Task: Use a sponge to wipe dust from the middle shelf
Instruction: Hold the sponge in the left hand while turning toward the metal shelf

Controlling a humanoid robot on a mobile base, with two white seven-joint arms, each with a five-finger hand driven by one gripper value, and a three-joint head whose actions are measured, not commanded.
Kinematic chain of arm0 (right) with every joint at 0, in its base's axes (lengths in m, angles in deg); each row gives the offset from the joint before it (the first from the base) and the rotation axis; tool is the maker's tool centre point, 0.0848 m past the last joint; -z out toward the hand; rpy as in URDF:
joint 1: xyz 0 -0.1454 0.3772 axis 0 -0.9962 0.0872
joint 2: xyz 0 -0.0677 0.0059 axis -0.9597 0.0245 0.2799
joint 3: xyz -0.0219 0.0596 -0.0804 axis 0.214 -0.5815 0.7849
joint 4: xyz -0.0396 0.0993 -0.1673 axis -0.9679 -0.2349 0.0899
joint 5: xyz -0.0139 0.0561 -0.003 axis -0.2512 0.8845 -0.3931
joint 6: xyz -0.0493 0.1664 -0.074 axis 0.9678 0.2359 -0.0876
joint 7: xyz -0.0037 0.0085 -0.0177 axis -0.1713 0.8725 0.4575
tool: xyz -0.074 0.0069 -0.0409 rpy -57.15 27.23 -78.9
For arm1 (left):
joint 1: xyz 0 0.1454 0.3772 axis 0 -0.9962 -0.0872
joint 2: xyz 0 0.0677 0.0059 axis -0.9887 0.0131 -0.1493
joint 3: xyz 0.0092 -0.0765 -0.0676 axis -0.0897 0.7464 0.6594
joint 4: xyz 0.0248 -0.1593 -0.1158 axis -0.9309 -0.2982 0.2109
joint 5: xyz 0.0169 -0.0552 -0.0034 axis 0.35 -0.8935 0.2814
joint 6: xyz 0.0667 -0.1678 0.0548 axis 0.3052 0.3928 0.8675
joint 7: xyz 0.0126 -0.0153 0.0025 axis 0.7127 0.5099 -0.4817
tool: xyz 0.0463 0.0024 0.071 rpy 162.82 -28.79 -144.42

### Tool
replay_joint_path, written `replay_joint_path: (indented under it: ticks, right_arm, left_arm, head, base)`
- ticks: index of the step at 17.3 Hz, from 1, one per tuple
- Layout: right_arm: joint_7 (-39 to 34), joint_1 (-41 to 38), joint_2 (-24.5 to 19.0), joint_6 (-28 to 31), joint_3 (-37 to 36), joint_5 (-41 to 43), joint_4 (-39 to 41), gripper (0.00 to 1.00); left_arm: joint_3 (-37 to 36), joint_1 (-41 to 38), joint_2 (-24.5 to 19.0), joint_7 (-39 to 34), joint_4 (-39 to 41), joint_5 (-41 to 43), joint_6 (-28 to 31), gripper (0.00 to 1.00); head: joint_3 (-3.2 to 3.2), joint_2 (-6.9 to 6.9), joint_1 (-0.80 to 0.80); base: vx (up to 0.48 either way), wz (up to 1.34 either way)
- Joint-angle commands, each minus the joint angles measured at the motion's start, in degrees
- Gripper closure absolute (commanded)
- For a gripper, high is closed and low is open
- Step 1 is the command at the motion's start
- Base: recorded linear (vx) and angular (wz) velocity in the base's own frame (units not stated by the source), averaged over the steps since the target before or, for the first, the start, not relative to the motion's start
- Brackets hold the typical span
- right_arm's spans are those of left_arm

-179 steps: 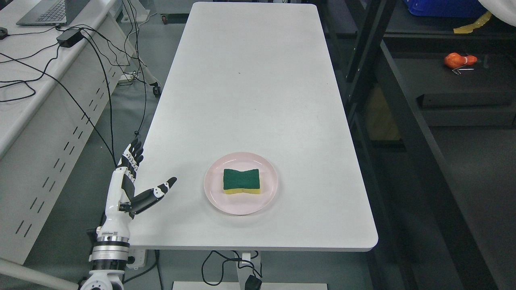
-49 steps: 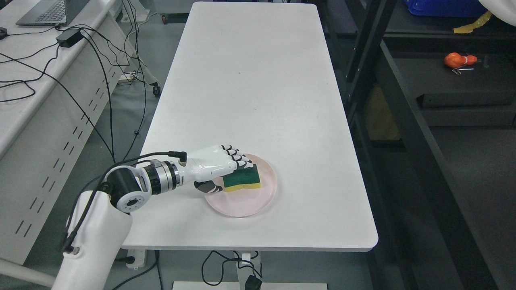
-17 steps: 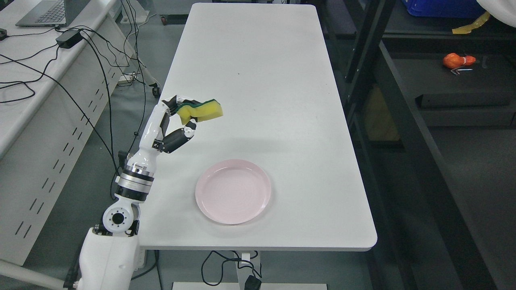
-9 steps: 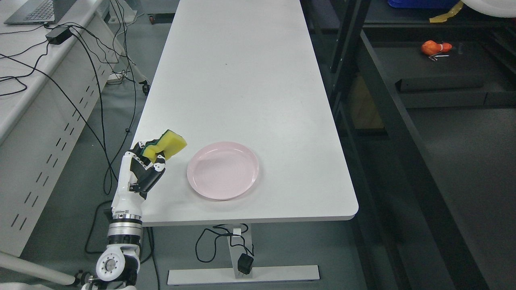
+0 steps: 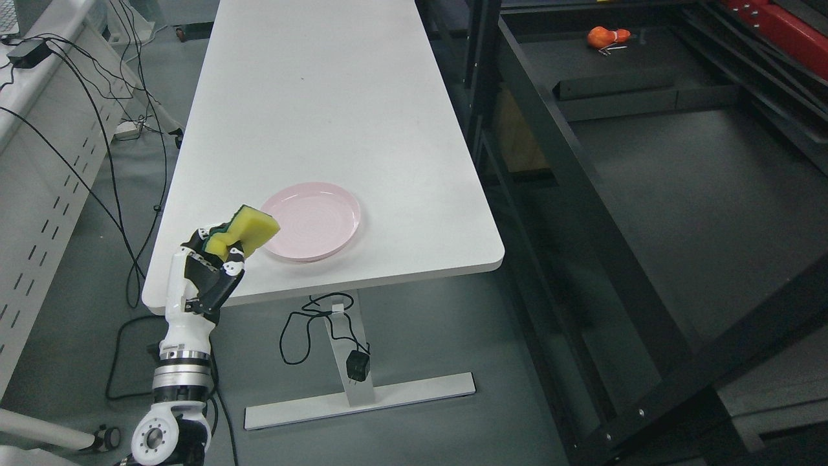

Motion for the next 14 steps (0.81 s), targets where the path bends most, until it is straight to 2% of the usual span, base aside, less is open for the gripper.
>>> replay_joint_path:
  ticks: [1, 14]
  right_arm:
    - [0.0, 0.0, 1.0, 0.0, 0.1, 0.0, 1.0, 0.0]
    - [0.0, 0.0, 1.0, 0.0, 0.0, 0.0, 1.0, 0.0]
  left_arm:
    - [2.2, -1.7, -2.2, 0.2, 5.5, -0.6, -1.9, 1.0]
    - [0.6, -7.0, -1.9, 2.0, 5.5, -0.6, -3.6, 1.0]
  head:
    - [0.0, 0.0, 0.0]
    - [0.0, 0.0, 0.0]
  base:
    - [-0.276, -0.27]
    - [-0.213, -0.15]
